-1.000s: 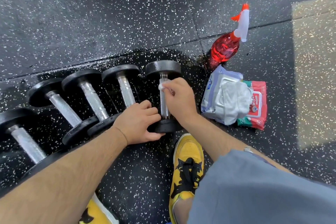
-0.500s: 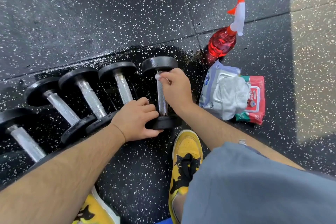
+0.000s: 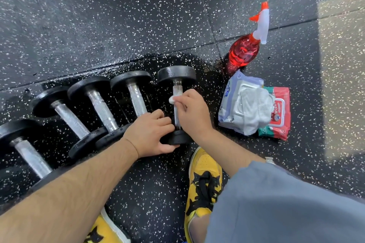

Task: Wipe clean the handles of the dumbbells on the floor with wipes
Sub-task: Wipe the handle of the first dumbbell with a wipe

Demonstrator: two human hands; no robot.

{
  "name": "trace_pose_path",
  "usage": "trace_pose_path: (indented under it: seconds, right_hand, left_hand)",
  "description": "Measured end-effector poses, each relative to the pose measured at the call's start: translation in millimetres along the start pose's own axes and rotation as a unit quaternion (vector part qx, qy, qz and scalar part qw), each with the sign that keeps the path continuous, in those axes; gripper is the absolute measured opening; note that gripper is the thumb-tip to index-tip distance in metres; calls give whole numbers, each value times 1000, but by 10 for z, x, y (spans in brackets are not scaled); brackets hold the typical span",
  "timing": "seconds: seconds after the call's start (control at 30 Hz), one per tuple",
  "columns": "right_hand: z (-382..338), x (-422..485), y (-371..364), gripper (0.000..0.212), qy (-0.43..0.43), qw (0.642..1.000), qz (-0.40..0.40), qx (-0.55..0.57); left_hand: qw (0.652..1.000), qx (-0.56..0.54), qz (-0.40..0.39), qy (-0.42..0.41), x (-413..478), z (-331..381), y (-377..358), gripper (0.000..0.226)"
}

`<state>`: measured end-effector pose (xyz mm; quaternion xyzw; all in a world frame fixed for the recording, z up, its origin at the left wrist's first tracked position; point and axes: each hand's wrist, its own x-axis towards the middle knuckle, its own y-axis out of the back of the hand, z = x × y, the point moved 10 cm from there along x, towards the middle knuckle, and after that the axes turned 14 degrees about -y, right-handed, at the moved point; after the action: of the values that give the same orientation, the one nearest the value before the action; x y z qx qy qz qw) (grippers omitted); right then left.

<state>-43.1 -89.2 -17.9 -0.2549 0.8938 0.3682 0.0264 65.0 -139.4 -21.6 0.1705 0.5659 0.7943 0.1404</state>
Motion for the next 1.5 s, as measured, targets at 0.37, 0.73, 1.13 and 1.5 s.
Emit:
trace_pose_path:
  seconds: [0.37,0.73,1.13,1.5]
  right_hand:
    - [-81,-26,-16,19,52,997,-18,-53]
    - [-118,28,-215,19,84,986,-26,-138]
    - [324,151,57,23,-135,984,3,113]
    - [665,154,-62,17,-255,950,-108,143]
  left_hand:
    - [1000,10,3,-4,-10,10,7,47]
    - [1000,-6,11,-1,-10,-5,-13,48]
    - [1000,5,9,-5,7,11,22,47]
    - [1000,11,4,-6,1,10,16,46]
